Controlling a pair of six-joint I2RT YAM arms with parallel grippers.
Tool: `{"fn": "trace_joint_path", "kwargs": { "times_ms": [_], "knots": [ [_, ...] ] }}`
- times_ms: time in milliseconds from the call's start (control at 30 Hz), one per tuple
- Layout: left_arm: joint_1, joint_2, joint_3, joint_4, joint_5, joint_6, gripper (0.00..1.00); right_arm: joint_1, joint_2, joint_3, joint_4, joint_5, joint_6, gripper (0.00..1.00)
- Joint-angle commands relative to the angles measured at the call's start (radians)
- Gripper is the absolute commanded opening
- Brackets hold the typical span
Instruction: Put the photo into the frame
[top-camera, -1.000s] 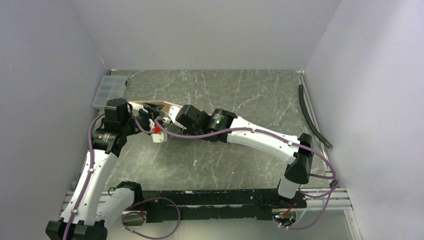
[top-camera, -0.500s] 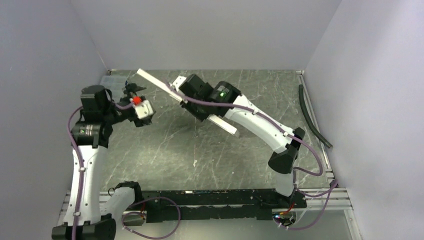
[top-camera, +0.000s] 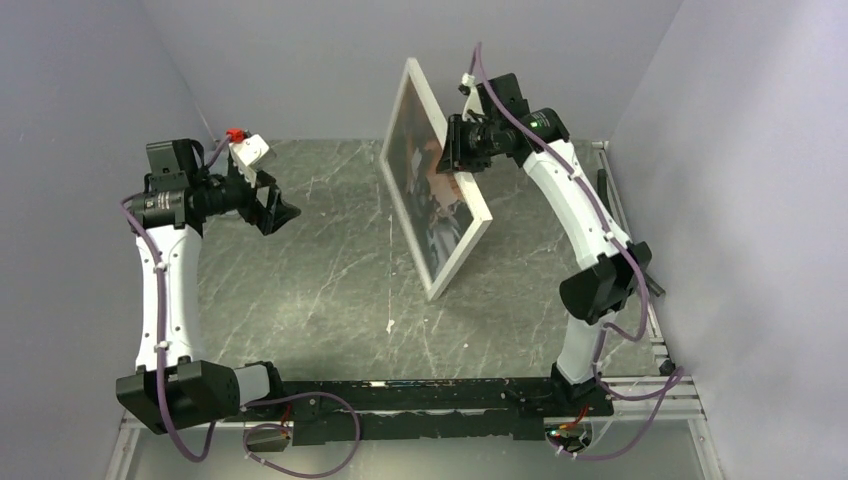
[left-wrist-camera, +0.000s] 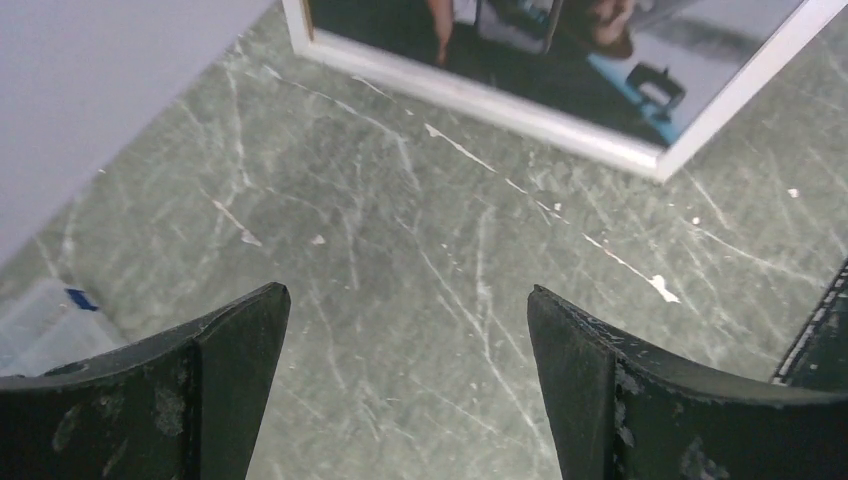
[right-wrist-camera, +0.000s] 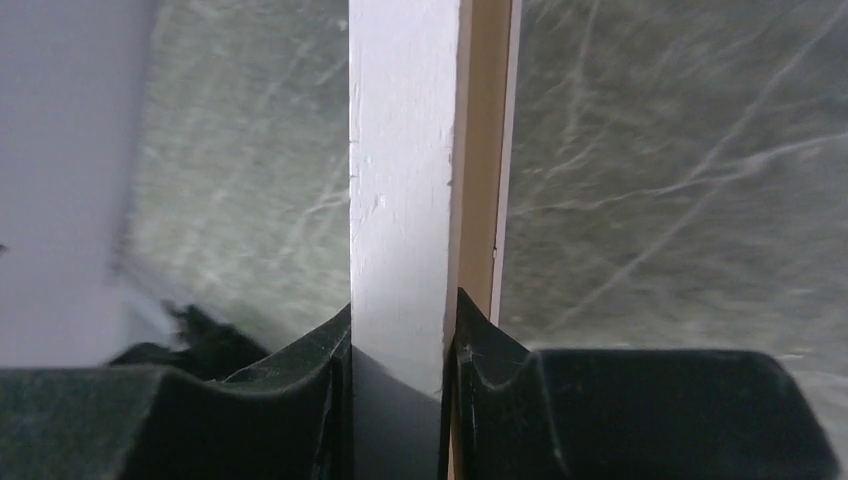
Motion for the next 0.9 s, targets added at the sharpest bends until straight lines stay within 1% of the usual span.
{"fn": "trace_joint_path", "kwargs": {
  "times_ms": [0,33,133,233,300,400,500,567,667,767,833,867],
  "knots": [
    [0.002,-0.041,-0.051,0.062,0.059,-0.158,0.94,-0.073,0.058,-0.106,0.188,-0.405,0.296,0.04],
    [0.002,-0.045,-0.067,0.076,0.063,-0.167,0.94,-0.098,0.053,-0.134,0.214,-0.435,0.320,0.04],
    [0.002,-0.061,-0.111,0.104,0.070,-0.175,0.94,-0.144,0.036,-0.193,0.266,-0.463,0.358,0.04],
    [0.001,-0.058,-0.133,0.093,0.075,-0.171,0.94,-0.155,0.014,-0.251,0.287,-0.459,0.350,0.04],
    [0.001,-0.042,-0.140,0.077,0.070,-0.160,0.94,-0.158,-0.013,-0.322,0.321,-0.453,0.344,0.04],
    [0.002,-0.014,-0.150,0.053,0.048,-0.140,0.94,-0.162,-0.091,-0.520,0.432,-0.425,0.347,0.04],
    [0.003,0.011,-0.163,0.025,0.033,-0.110,0.94,-0.168,-0.173,-0.734,0.621,-0.429,0.367,0.04],
    [0.003,0.025,-0.167,0.000,0.025,-0.089,0.94,-0.171,-0.205,-0.852,0.700,-0.438,0.372,0.04],
    [0.003,0.047,-0.165,-0.036,0.017,-0.061,0.94,-0.171,-0.238,-0.990,0.793,-0.453,0.367,0.04],
    [0.003,0.054,-0.180,-0.025,-0.009,-0.083,0.94,-0.172,-0.281,-1.128,0.884,-0.455,0.359,0.04],
    [0.003,0.051,-0.196,-0.015,-0.015,-0.103,0.94,-0.173,-0.305,-1.203,0.923,-0.429,0.349,0.07],
    [0.003,0.050,-0.203,-0.009,-0.016,-0.112,0.94,-0.172,-0.314,-1.233,0.932,-0.406,0.342,0.11]
  ]
}}
